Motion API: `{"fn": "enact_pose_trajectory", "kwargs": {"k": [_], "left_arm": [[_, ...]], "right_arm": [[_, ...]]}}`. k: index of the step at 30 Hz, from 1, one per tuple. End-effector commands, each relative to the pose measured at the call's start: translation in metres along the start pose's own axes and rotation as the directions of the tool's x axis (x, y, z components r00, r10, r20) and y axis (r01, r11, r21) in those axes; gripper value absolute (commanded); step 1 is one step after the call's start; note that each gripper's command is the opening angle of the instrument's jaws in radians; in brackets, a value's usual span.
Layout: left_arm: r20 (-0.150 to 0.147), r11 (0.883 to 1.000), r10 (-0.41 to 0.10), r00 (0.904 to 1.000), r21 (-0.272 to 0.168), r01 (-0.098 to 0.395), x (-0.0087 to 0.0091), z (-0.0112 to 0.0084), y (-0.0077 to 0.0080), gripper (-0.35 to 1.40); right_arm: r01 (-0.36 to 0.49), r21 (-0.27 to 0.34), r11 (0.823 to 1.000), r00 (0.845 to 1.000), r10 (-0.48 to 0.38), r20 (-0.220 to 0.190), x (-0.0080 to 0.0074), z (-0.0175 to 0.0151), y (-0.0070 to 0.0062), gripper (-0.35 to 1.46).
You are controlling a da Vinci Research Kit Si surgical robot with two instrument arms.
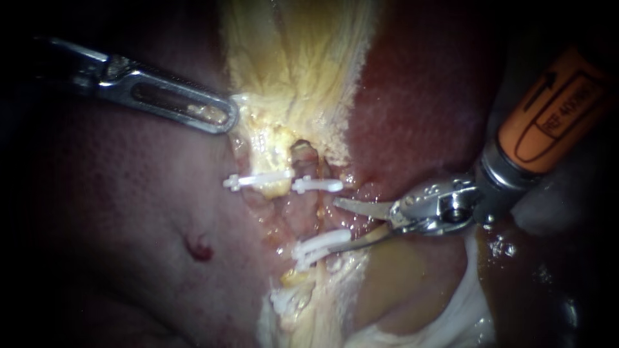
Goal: Go to the cutting position right tube
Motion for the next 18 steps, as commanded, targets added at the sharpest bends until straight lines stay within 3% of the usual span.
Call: {"fn": "enact_pose_trajectory", "kwargs": {"k": [1,18], "left_arm": [[0.0,1.0,0.0,1.0,0.0,0.0,0.0,0.0,0.0,-0.35],[0.0,1.0,0.0,1.0,0.0,0.0,0.0,0.0,0.0,-0.35]], "right_arm": [[-0.002,-0.002,1.0,1.0,0.002,-0.002,0.0,0.0002,0.0,1.43],[-0.065,0.083,0.994,0.997,0.068,-0.038,-0.0006,0.0027,0.0015,1.43]]}}
